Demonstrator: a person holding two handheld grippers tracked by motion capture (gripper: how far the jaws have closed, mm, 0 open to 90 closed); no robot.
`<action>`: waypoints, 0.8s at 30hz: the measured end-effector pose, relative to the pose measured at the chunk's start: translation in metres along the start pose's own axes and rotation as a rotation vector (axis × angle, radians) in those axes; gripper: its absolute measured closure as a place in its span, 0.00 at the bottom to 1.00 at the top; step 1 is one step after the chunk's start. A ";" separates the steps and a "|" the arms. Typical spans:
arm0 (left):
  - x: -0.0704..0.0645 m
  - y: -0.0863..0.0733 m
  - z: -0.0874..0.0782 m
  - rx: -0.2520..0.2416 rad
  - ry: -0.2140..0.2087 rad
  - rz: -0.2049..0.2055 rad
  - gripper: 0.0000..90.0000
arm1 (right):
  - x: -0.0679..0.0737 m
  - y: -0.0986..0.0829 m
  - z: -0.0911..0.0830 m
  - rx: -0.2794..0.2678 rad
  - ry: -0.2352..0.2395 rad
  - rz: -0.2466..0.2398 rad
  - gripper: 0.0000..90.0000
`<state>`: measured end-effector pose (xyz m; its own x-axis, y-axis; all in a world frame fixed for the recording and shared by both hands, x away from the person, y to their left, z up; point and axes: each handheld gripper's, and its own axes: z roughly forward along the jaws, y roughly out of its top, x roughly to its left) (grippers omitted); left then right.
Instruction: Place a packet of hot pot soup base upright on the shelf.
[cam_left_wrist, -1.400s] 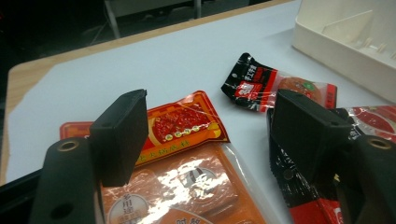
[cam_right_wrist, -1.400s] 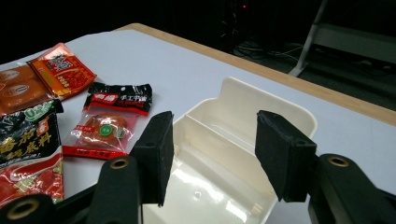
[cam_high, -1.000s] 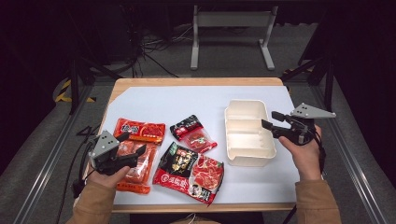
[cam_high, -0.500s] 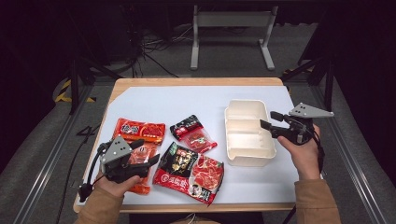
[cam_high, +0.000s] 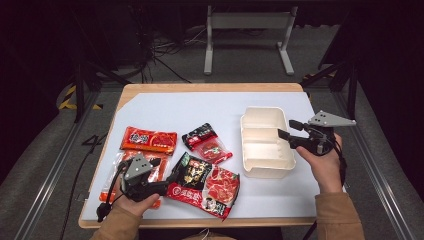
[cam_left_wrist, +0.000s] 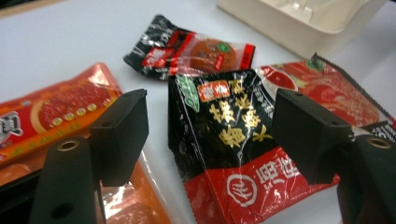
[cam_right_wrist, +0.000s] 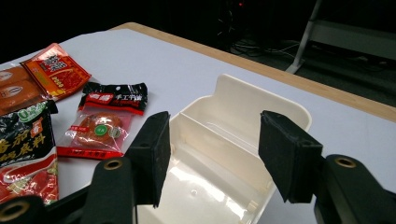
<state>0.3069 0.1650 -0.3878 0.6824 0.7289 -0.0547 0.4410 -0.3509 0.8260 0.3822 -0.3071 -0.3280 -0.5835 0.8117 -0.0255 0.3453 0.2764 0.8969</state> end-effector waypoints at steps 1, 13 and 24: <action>0.000 -0.002 0.003 0.015 -0.002 0.005 0.31 | 0.000 0.000 0.001 0.002 0.000 -0.001 0.48; 0.006 -0.015 0.018 0.130 -0.038 -0.044 0.40 | 0.004 -0.001 0.006 0.024 0.006 -0.013 0.47; 0.010 -0.025 0.035 0.241 -0.080 -0.057 0.50 | 0.006 -0.002 0.009 0.031 0.012 -0.017 0.46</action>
<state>0.3226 0.1605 -0.4289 0.6920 0.7061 -0.1500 0.6001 -0.4473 0.6631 0.3851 -0.2983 -0.3341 -0.5983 0.8005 -0.0347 0.3582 0.3060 0.8821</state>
